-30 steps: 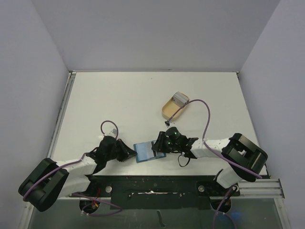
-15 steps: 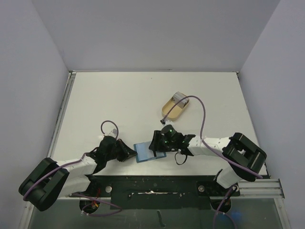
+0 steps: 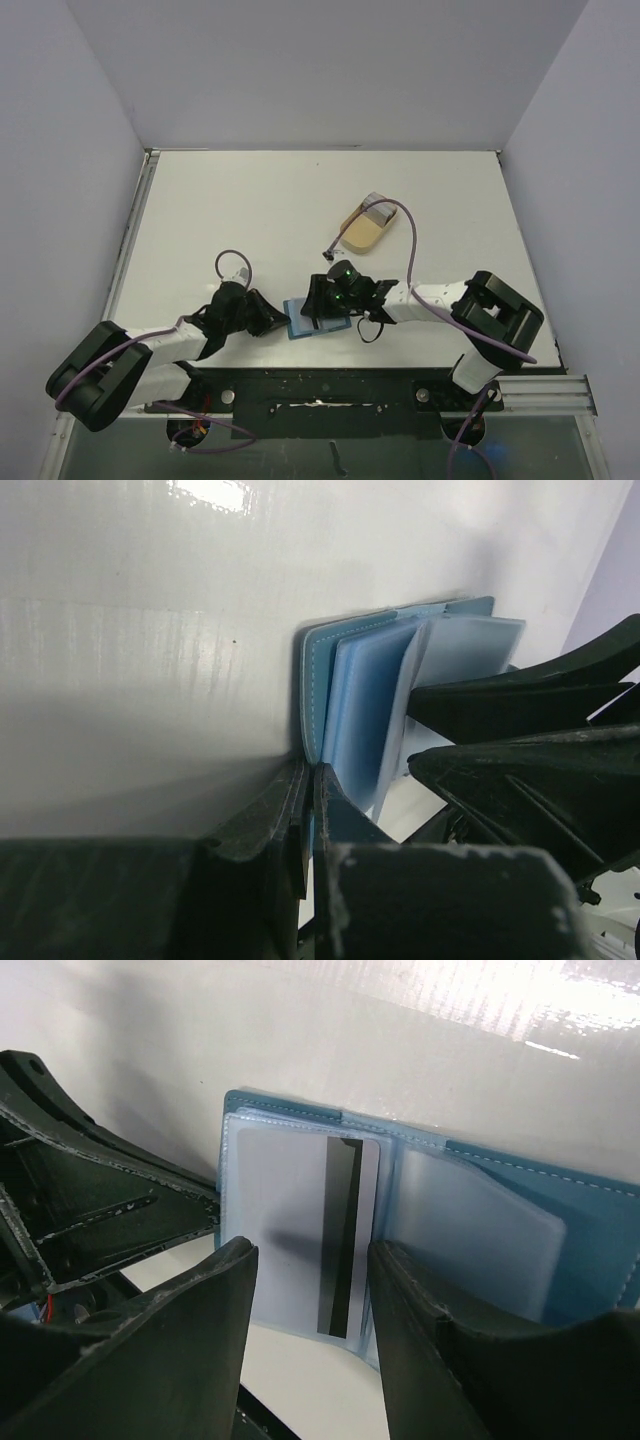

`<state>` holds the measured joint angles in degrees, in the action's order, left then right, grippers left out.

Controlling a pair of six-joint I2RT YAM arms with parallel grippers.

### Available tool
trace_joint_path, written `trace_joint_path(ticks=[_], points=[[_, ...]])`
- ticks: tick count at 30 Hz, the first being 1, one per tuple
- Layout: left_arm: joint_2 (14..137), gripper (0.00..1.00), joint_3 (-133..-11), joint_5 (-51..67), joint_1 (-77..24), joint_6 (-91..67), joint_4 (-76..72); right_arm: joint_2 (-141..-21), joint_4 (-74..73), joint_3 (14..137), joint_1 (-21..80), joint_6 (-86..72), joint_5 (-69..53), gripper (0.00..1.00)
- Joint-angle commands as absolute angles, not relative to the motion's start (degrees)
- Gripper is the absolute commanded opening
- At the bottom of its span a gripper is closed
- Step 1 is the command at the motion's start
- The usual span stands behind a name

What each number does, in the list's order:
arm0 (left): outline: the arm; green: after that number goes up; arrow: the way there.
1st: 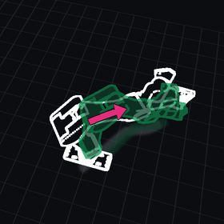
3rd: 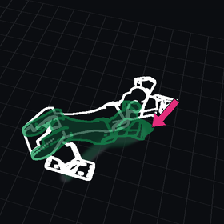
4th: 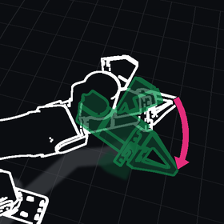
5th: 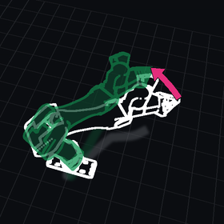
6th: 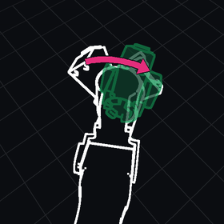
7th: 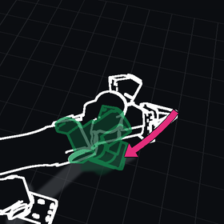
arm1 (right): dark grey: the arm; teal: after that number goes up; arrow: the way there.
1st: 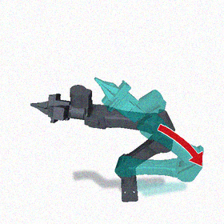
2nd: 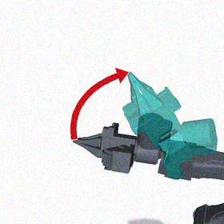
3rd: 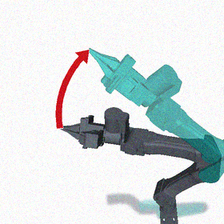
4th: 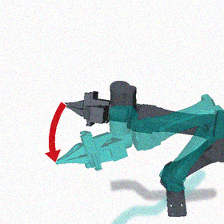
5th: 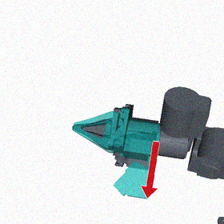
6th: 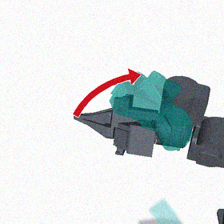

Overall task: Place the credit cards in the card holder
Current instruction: Insert the credit card into the card holder.

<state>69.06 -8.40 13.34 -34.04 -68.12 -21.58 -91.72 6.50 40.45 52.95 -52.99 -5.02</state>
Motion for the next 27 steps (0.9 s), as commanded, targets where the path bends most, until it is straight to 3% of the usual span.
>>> trace_joint_path(ticks=[1,11,23,27], points=[[71.47,0.0,-9.78,14.0,-34.34,-66.21,-23.43,-91.9,9.28,43.61,53.85,-52.17,-6.67,0.48],[71.19,0.0,-10.8,13.76,-34.32,-64.4,-21.04,-87.8,4.08,44.61,53.58,-49.37,-3.7,0.48],[68.91,0.0,-11.68,15.42,-34.36,-62.04,-20.39,-85.52,-13.14,59.35,45.03,-27.69,-1.32,0.52],[68.61,0.0,-11.76,16.81,-34.31,-61.01,-20.89,-89.11,-19.25,67.1,40.31,-17.1,6.34,0.53]])
